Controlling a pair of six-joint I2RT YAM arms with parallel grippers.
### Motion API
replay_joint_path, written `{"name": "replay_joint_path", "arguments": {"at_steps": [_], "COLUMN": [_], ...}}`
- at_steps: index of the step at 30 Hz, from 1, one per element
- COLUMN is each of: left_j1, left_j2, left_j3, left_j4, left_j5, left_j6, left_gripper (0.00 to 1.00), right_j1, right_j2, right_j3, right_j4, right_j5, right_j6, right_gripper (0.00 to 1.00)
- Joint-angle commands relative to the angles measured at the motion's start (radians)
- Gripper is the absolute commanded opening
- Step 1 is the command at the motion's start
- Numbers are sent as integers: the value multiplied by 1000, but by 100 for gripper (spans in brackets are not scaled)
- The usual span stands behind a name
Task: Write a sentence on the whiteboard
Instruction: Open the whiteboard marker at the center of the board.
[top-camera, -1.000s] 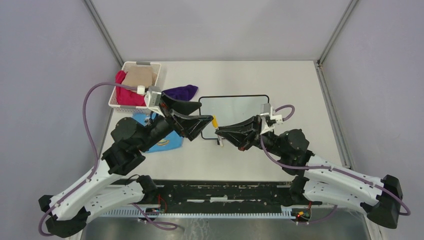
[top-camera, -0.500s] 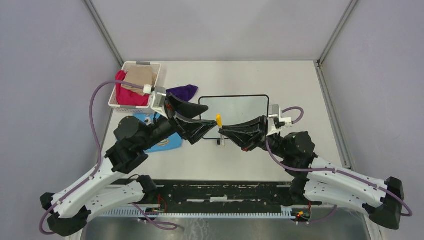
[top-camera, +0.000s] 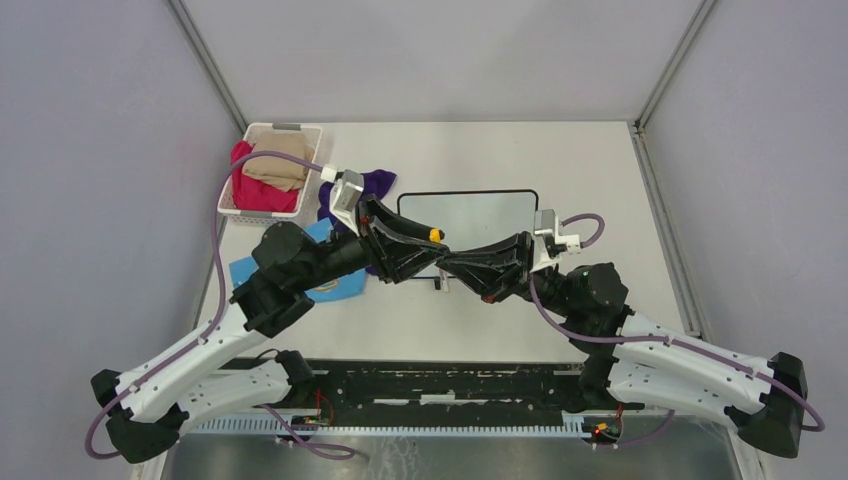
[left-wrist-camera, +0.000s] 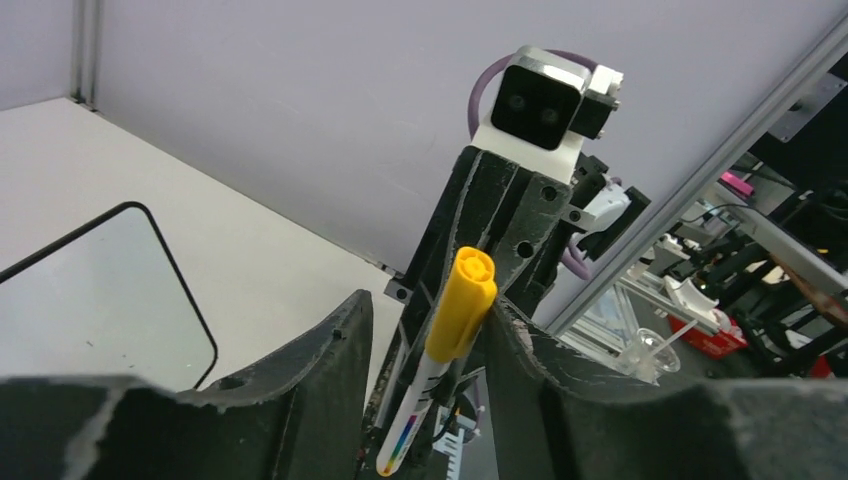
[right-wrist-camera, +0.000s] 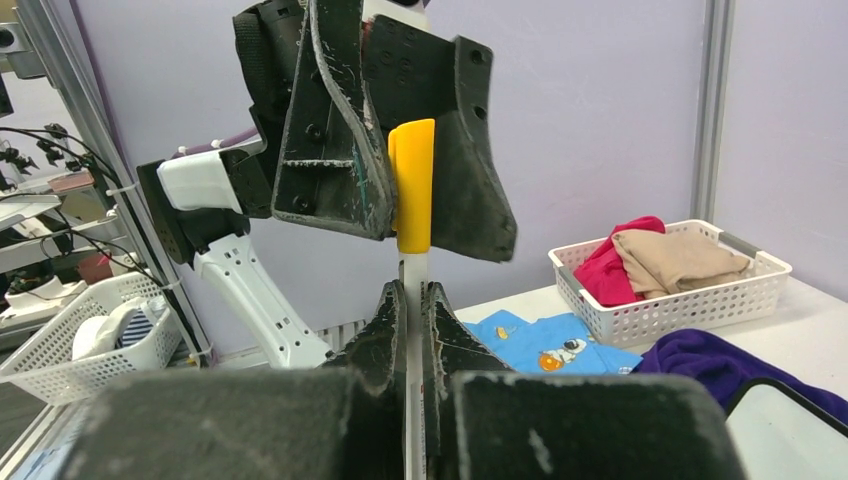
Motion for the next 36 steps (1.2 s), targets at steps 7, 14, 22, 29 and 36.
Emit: {"name": "replay_joint_path", "arguments": {"at_steps": [7,14,22,29,36], "left_j1": [-5,-5,-5,-5,-5], "left_j2": [-26,-30,-52,-62,-64], "left_j3": [-2,-5,-25,-32,-39], "left_j4": [82,84,123,124,138], "left_j5": [35,40,37,43,36], "left_j6": [-38,-36,-65,-80,-93], "left_gripper": [34,2,2,2,2], "right_j1": [6,9,9,8,8], "right_j2": [-8,-6,19,56,81], "right_j3": [9,12,16,9,-5], "right_j4": [19,0,9,115,186], "right_j5": [16,-9,-12,-41,-68], "right_j6": [-18,8,63,144,197], "right_gripper": [0,15,49,48,31]}}
